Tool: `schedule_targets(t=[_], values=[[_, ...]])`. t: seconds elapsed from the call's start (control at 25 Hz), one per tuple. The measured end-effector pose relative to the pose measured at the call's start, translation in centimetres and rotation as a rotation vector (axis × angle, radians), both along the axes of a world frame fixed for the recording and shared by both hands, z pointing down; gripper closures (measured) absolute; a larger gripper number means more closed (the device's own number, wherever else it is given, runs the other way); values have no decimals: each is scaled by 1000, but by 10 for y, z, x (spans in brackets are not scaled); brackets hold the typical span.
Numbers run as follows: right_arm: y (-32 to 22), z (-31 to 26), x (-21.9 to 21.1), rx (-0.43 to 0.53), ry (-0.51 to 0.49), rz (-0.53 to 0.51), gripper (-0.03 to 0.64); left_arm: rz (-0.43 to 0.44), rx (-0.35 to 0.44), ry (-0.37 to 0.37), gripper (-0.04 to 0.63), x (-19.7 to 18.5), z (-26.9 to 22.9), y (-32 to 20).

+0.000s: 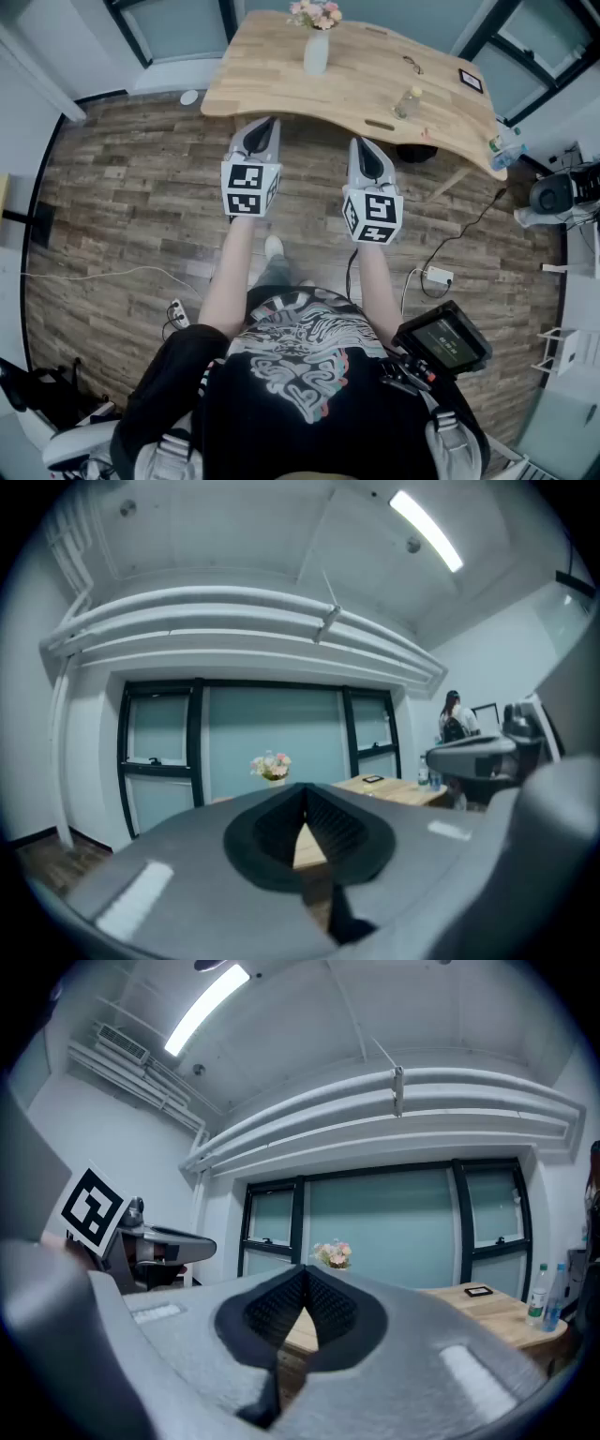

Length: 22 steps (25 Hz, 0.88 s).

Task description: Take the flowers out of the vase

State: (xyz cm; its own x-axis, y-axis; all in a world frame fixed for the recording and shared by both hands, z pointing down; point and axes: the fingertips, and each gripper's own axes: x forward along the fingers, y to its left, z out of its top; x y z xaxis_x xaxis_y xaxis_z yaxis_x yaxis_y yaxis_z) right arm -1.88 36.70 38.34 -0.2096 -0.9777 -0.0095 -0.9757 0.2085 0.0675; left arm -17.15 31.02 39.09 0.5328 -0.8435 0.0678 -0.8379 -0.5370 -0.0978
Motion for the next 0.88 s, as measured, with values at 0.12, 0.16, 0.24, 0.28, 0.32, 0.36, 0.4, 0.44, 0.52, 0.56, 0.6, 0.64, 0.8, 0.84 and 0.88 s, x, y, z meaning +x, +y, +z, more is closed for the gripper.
schedule_targets(t=[0.12, 0.16, 0.24, 0.28, 0.32, 0.36, 0.4, 0.44, 0.52, 0.56, 0.6, 0.64, 0.8, 0.84, 0.88], values=[[3, -3, 0, 8, 4, 0, 618, -6, -29, 37, 606, -1, 4, 8], [4, -4, 0, 13, 4, 3, 618, -7, -33, 42, 606, -1, 5, 10], [5, -5, 1, 18, 1, 6, 618, -12, -38, 47, 606, -3, 10, 14], [5, -4, 2, 18, -2, 4, 618, -16, -42, 50, 606, -4, 12, 15], [5, -3, 3, 16, -2, -1, 618, -22, -47, 54, 606, -5, 14, 15], [5, -2, 4, 13, 0, -7, 618, -29, -52, 57, 606, -6, 16, 14], [5, -1, 4, 12, 2, -12, 618, -35, -57, 59, 606, -6, 17, 13], [5, -1, 5, 11, 2, -13, 618, -40, -59, 61, 606, -8, 17, 12], [7, 0, 6, 12, -4, -10, 618, -48, -58, 66, 606, -10, 15, 12], [7, 0, 7, 13, -7, -7, 618, -49, -56, 67, 606, -11, 14, 11], [7, 1, 7, 15, -8, -5, 618, -50, -53, 69, 606, -11, 13, 11], [6, 1, 8, 15, -6, -6, 618, -50, -51, 70, 606, -10, 11, 9], [-5, 3, 12, 15, 4, -21, 618, -47, -44, 66, 606, -4, 10, -7], [-9, 4, 14, 15, 5, -23, 618, -47, -43, 65, 606, -2, 10, -12], [-15, 4, 16, 15, 4, -23, 618, -46, -41, 65, 606, 0, 9, -18]])
